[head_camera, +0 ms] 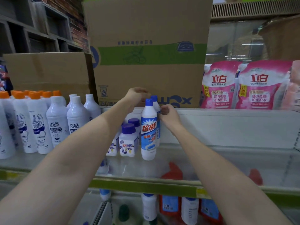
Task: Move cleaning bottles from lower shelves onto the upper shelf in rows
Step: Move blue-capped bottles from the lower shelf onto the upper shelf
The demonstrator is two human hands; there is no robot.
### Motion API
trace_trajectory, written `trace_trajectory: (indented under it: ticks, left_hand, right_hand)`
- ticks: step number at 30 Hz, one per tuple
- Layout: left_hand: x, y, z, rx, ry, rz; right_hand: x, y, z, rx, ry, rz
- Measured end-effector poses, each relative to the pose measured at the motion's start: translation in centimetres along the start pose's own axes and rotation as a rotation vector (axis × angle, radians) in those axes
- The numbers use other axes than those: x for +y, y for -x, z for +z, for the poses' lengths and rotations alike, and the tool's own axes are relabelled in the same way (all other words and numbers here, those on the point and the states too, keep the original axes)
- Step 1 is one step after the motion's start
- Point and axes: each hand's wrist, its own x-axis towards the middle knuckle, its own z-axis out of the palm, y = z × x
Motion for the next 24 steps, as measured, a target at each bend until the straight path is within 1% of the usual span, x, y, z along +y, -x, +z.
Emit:
trace_trajectory:
  ticks: [4,8,13,16,20,24]
  left_hand:
    - [0.6,-1.3,1.0,-0.024,-0.056,-0.034]
    - [0.7,-2.4,2.1,-0.057,-0.171,-0.061]
    - [2.8,-2.3,1.7,-0.078,-0.300,-0.099]
    - [4.6,-2.2,2.0,-0.132,-0.372,-0.097]
    - [5.8,-1.5,3.5,-0.121,-0.290,-0.041]
    - [6.6,-1.0,4.8,-0.075,-0.251,-0.023]
  right_hand:
    - [-0.2,-0.8,0.5,0.017,0.018,-0.031]
    - [0.2,-0.6,0.5,0.010,0.030,-0.059]
    - [0.5,-0.3,0.4,-0.016,0.013,-0.021]
    - [0.3,-0.2,0.2,-0.023,-0.023,-0.007]
    - [0.0,0.0,-1.3,0.019,-0.066,-0.028]
    - [-0.1,0.2,-3.4,0.007,-0.094,-0.028]
